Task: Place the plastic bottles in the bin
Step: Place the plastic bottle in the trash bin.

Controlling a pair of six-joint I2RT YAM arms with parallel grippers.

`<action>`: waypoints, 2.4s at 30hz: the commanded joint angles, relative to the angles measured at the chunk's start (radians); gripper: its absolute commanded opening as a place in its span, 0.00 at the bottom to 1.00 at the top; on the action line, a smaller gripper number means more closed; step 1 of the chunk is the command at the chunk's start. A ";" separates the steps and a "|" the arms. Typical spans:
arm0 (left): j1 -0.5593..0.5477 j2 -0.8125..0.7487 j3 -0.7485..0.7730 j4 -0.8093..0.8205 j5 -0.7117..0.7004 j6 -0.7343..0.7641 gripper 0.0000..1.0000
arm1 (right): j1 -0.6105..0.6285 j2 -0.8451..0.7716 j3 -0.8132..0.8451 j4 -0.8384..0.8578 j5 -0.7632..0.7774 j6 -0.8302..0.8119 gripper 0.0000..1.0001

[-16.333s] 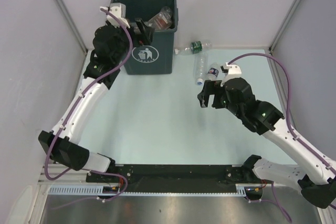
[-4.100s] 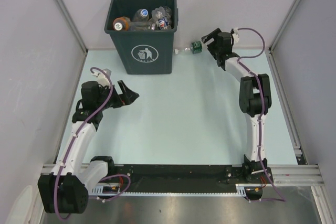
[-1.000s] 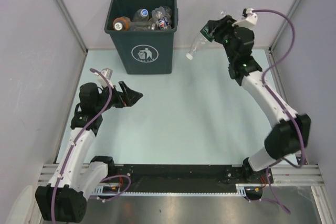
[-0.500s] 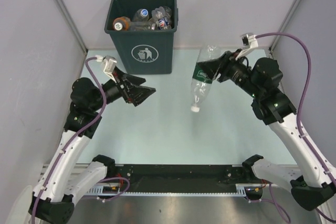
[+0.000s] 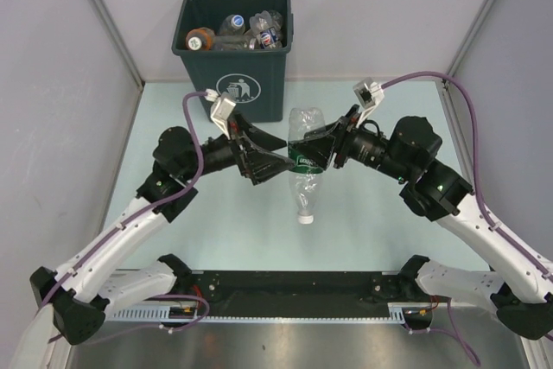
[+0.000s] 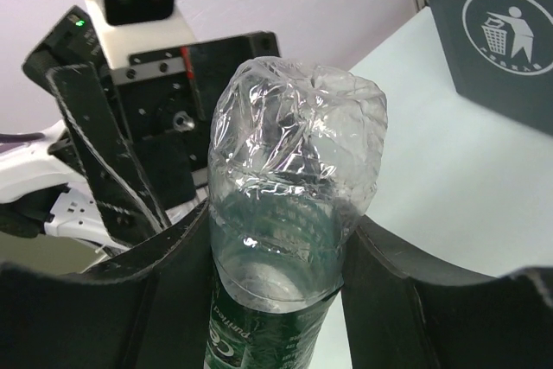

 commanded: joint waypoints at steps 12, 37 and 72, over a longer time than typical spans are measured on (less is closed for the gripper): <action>-0.085 0.065 0.037 0.033 -0.032 0.012 0.52 | 0.024 0.015 -0.005 0.157 -0.012 0.034 0.34; 0.024 0.266 0.661 -0.442 -0.726 0.454 0.25 | 0.022 -0.205 -0.005 -0.062 0.447 -0.029 1.00; 0.386 0.981 1.300 -0.144 -0.980 0.541 0.99 | -0.136 -0.191 -0.065 -0.231 0.436 -0.003 1.00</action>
